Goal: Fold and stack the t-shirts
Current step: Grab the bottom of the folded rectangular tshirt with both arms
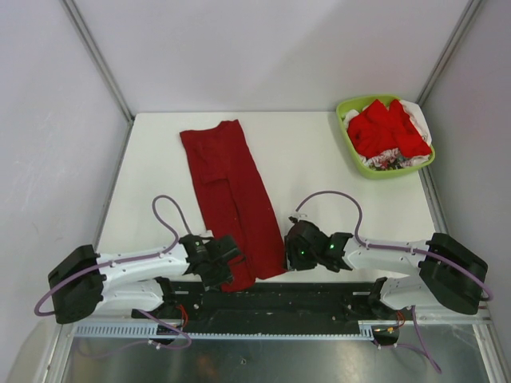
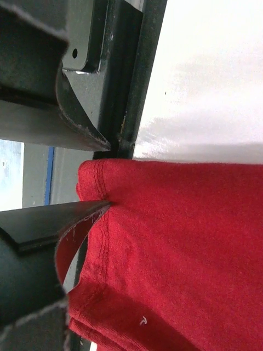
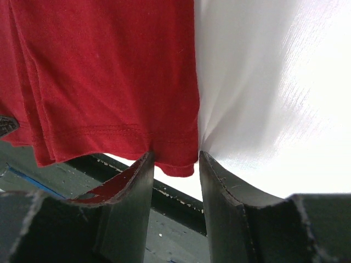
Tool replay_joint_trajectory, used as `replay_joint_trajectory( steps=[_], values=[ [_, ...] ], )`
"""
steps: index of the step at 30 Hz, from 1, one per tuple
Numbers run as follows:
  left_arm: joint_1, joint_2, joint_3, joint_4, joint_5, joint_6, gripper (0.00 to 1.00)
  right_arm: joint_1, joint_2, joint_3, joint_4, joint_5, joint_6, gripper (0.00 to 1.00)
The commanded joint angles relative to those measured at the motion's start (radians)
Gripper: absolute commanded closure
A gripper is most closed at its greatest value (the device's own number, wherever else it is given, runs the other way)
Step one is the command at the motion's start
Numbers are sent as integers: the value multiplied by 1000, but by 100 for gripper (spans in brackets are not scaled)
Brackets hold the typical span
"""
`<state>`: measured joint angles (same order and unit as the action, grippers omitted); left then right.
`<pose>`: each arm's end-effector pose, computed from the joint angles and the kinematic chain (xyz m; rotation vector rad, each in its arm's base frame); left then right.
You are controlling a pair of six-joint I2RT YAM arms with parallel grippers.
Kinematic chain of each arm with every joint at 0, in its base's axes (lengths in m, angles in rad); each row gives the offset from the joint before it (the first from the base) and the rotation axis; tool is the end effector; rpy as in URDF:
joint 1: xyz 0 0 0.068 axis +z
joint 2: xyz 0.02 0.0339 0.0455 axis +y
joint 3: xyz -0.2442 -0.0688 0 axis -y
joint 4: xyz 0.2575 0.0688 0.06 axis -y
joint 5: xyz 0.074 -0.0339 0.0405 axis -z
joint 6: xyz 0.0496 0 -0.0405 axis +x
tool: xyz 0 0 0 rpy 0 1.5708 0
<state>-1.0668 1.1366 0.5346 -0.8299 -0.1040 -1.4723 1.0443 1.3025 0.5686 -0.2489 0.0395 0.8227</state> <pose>0.0917 -0.1556 0.1165 -0.6142 2.9338 -0.1528 0.1299 0.2197 0.1182 -0.2818 2.6781 0.6236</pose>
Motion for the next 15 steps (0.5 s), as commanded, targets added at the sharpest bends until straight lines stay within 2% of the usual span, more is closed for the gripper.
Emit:
replay_joint_trajectory(
  steps=[1,10,13,15],
  values=[
    [-17,10,-9,33,12,-40,55,13,2,-7,21,7,24,57],
    [-24,15,-15,54,10,-44,67,19,22,-7,41,6,32,60],
    [-24,9,-12,54,4,-41,74,19,26,-6,52,2,36,68],
    [-24,6,-10,54,0,-40,80,19,27,-6,53,1,37,77]
  ],
)
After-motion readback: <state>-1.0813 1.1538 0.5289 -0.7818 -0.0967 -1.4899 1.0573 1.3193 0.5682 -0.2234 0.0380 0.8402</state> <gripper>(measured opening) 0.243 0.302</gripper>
